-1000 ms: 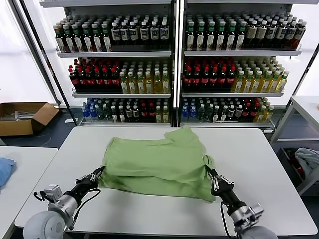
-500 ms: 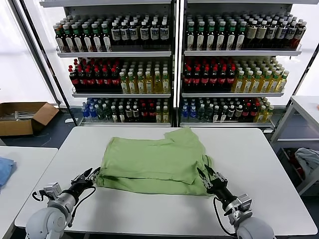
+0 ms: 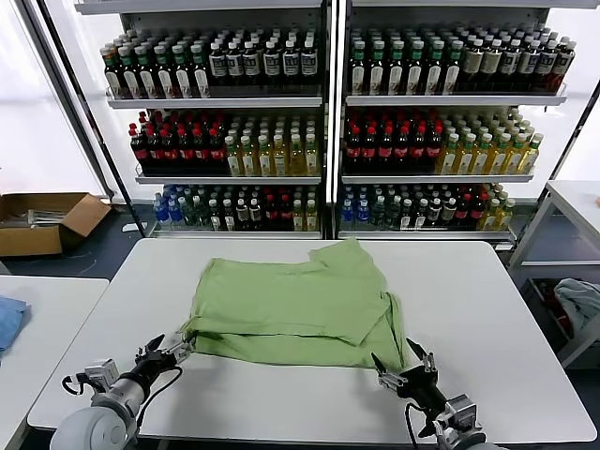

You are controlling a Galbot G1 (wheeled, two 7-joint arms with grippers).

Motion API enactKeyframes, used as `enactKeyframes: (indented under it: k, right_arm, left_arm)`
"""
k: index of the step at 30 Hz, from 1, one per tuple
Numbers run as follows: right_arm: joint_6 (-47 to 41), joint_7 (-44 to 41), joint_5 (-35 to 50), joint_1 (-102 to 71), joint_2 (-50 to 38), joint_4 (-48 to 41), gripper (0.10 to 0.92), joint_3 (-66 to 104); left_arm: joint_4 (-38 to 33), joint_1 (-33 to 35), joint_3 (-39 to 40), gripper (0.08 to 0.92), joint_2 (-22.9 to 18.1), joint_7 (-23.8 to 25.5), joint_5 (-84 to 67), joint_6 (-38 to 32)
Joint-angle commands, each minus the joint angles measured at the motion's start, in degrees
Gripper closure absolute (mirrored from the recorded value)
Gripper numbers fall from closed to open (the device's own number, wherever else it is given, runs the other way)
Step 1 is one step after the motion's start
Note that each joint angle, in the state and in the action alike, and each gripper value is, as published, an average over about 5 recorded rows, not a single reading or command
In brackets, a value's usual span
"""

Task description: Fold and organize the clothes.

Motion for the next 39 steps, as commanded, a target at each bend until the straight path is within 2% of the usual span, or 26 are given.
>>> enactKeyframes:
  k: [1, 5, 13, 19, 25, 28, 39]
  right_arm:
    - [-2.17, 2.02, -0.64, -1.51, 0.60, 1.03, 0.373, -0.28]
    - [-2.91, 2.72, 0.57, -1.04, 0.58, -0.06, 0.485, -0.60]
    - [-4.32, 3.91, 1.22, -0.62, 1.47, -1.26, 0.719, -1.20]
    - [-5.14, 3.90, 2.17, -1.79, 0.93, 0.95, 0.877, -0.79]
    - [-5.01, 2.73, 2.96, -6.01, -0.89, 4.27, 0.906, 1.12]
    - [-4.31, 1.67, 2.85, -9.88, -2.14, 6.56, 0.906, 2.22]
    - [-1.54, 0.62, -1.60, -27.78, -1.68, 16.54, 0.906, 6.27]
  left_arm:
    - [2.64, -0.21, 1.76, 0.185, -0.60, -0.37, 0.85, -0.19]
    - [2.93, -0.09, 2.08, 0.260, -0.59, -0.16, 1.01, 0.30]
    - [3.07, 0.26, 2.12, 0.493, -0.34, 0.27, 1.00, 0.05]
    - [1.36, 2.98, 1.68, 0.666, 0.23, 0.61, 0.82, 0.10]
    - [-3.56, 8.59, -0.78, 0.839, 0.46, 0.71, 1.02, 0.48]
    - [-7.03, 12.26, -2.55, 0.898, 0.15, 1.14, 2.68, 0.50]
    - [-17.68, 24.44, -8.99, 0.910, -2.95, 2.23, 8.53, 0.57]
